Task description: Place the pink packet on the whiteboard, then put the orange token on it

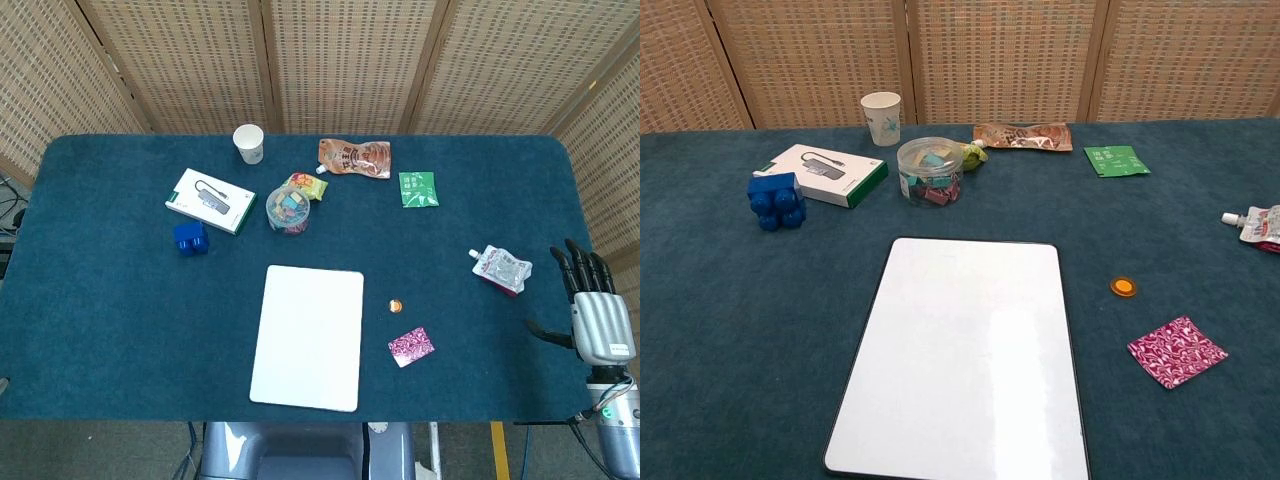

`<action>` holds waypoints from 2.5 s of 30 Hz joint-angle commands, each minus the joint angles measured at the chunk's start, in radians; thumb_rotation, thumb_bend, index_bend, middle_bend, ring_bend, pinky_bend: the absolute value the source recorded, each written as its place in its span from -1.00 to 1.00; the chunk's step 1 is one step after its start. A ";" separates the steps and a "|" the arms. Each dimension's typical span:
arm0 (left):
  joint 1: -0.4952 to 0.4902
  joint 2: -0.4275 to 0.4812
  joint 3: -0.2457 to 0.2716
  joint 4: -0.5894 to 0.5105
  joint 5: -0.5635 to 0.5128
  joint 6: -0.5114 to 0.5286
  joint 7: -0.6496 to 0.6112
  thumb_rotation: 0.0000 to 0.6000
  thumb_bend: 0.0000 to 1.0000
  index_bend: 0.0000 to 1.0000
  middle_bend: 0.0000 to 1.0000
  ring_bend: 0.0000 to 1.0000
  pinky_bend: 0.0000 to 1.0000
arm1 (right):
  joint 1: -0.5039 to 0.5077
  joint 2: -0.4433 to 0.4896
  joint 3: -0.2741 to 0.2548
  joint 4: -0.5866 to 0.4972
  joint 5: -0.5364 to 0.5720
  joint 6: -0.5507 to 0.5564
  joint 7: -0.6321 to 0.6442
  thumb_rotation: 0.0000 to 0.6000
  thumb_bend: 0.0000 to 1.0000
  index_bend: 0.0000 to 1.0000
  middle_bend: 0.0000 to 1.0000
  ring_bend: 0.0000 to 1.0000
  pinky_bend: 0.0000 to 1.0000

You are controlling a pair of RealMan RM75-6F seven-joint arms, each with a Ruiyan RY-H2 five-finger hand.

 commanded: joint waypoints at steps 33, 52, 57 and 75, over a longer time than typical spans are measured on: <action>-0.036 -0.010 -0.013 0.004 -0.071 -0.089 0.015 1.00 -0.97 -1.00 -1.00 -1.00 -1.00 | 0.320 -0.117 -0.139 0.104 -0.279 -0.469 -0.070 1.00 -0.66 -0.70 -1.00 -1.00 -1.00; -0.037 -0.007 -0.009 0.002 -0.068 -0.095 0.005 1.00 -0.95 -1.00 -1.00 -1.00 -1.00 | 0.357 -0.190 -0.147 0.115 -0.178 -0.546 -0.239 1.00 -0.62 -0.39 -1.00 -1.00 -1.00; -0.039 -0.007 -0.009 0.002 -0.071 -0.099 0.005 1.00 -0.95 -1.00 -1.00 -1.00 -1.00 | 0.367 -0.218 -0.152 0.128 -0.160 -0.564 -0.285 1.00 -0.61 -0.39 -1.00 -1.00 -1.00; -0.043 -0.007 -0.010 0.006 -0.081 -0.111 -0.001 1.00 -0.92 -1.00 -1.00 -1.00 -1.00 | 0.396 -0.278 -0.161 0.163 -0.075 -0.620 -0.386 1.00 -0.49 -0.39 -1.00 -1.00 -1.00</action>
